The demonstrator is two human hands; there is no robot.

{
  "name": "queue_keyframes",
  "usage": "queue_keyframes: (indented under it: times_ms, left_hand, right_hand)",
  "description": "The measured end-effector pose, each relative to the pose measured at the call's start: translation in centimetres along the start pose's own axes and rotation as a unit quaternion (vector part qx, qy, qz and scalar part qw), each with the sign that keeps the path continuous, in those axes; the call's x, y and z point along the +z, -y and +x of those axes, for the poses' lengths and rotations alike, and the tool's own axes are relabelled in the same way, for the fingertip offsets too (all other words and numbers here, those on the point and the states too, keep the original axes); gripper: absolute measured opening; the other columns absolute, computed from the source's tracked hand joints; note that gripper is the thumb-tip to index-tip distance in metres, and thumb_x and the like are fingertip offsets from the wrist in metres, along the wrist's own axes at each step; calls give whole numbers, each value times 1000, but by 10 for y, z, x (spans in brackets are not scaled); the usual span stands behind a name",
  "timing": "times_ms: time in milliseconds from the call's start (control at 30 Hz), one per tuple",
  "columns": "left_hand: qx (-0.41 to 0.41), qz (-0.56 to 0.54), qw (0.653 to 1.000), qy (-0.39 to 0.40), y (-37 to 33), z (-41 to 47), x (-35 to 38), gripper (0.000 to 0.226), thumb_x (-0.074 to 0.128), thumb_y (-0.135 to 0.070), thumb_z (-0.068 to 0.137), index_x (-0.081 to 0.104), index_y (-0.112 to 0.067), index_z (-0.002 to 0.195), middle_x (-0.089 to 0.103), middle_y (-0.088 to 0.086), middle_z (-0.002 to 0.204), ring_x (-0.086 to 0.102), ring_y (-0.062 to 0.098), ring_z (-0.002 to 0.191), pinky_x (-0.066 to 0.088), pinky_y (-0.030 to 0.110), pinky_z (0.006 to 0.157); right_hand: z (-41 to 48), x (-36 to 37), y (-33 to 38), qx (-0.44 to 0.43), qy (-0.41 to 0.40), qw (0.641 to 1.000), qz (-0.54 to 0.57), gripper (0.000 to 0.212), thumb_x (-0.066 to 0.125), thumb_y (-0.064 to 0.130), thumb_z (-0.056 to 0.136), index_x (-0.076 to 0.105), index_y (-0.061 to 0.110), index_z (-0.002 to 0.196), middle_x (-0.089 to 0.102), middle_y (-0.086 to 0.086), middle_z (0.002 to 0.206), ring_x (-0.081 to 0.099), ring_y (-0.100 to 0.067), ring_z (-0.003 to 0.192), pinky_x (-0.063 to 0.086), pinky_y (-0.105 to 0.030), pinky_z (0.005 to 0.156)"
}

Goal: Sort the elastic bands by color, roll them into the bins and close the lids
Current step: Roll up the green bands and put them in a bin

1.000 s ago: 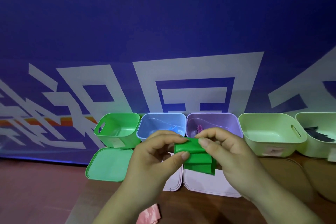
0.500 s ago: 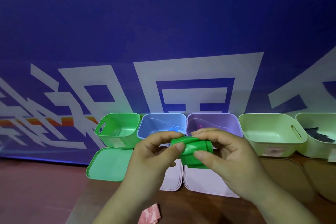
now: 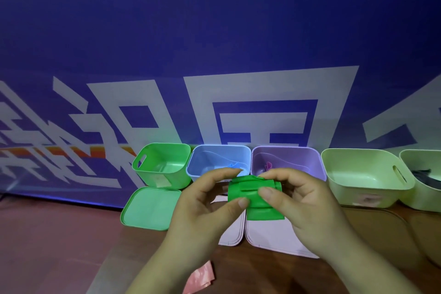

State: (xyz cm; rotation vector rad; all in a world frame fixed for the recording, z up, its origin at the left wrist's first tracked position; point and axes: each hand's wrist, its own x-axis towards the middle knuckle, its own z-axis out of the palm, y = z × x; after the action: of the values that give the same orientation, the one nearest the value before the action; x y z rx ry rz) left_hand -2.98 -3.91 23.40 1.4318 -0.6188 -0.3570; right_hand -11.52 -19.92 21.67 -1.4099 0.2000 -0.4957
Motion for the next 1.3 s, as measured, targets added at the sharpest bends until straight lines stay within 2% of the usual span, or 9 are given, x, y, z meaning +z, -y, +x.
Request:
queue_keyframes:
  times_ms: [233,400,600,700,800,900,1000,1100,1300]
  left_hand:
    - [29,-10,999,-9,19,-3,-21,33,78,1,68,77,-18,95,68,14,110,69,23,102,55,25,77]
    - [44,-2,999,-21,30,-1,-39,30,79,2,66,78,-18,89,69,9,101,70,18,96,55,20,73]
    - [28,-12,999,-37,43,4,-73,28,80,-1,65,79,-19,86,68,9,97,70,16,88,54,21,68]
    - [15,-7,999,-41,51,10,-99,28,82,4,66,78,-16,86,68,16,97,70,17,86,54,20,68]
    - [-2,31,998,-46,62,19,-130,28,83,7,68,78,-15,86,70,15,94,69,18,85,53,16,69]
    - [-30,70,995,-63,81,32,-171,26,85,-12,68,77,-25,90,74,8,93,70,19,87,55,23,75]
    - [-62,123,987,-88,104,52,-219,26,82,-29,65,75,-31,91,76,0,92,71,19,89,57,37,81]
    - [-89,195,972,-95,125,80,-270,22,86,-18,72,76,-27,89,75,-7,91,71,14,90,57,43,83]
    - [-77,371,925,-40,161,168,-348,23,81,-30,77,72,-40,96,69,-13,99,63,3,88,54,27,80]
  right_hand:
    - [6,18,-9,31,9,999,9,29,71,19,68,72,9,95,75,-5,84,70,-11,77,54,-18,67]
    - [11,33,-20,53,7,999,-8,24,73,22,69,75,17,93,74,-12,92,71,-17,83,55,-22,72]
    - [21,62,-36,65,-8,997,-29,20,78,24,74,76,24,94,75,-6,94,72,-18,90,56,-25,77]
    - [29,81,-47,85,-6,995,-56,17,76,13,82,76,25,94,76,-5,96,73,-20,93,57,-31,83]
    - [41,101,-61,125,-20,989,-73,19,70,3,86,75,20,94,77,-2,93,73,-20,89,58,-28,78]
    - [58,124,-79,161,-15,980,-115,15,71,8,86,76,21,93,77,-1,92,72,-26,91,60,-36,83]
    - [82,148,-102,188,-14,966,-177,12,74,18,85,76,29,90,76,11,91,71,-9,88,57,-30,84]
    - [111,174,-126,190,-7,949,-252,12,74,26,85,73,37,89,72,25,93,65,9,90,48,-15,79]
    - [178,215,-185,165,25,906,-390,17,70,33,87,66,40,102,62,25,106,55,13,98,42,-11,88]
